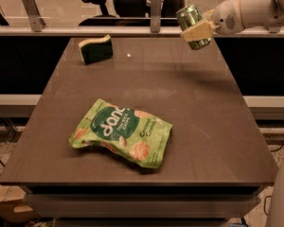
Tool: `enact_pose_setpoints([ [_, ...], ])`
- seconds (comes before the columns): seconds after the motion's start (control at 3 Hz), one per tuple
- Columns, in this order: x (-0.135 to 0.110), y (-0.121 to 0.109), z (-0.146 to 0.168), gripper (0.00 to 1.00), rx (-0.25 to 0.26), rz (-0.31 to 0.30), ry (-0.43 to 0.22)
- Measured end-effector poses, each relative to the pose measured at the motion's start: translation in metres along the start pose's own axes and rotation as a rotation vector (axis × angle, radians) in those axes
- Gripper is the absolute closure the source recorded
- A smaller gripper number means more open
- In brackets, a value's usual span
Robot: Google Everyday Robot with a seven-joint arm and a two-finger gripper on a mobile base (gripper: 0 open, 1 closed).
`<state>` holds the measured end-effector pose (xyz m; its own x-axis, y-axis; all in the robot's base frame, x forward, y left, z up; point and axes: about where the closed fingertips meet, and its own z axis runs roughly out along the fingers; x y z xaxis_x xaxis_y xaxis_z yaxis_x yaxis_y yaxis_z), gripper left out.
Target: Place green can upright
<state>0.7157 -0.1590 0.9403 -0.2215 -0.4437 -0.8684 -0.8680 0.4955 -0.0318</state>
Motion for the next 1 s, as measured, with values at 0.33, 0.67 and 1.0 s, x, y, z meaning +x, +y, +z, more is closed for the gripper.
enact_pose_setpoints([
  [0.33,0.007,-0.009,0.01,1.0,-0.02,0.011,-0.109],
  [0.67,0.017,-0.015,0.019,1.0,-0.041,0.028,-0.18],
  [1.0,0.028,-0.02,0.028,1.0,-0.054,0.052,-0.219],
])
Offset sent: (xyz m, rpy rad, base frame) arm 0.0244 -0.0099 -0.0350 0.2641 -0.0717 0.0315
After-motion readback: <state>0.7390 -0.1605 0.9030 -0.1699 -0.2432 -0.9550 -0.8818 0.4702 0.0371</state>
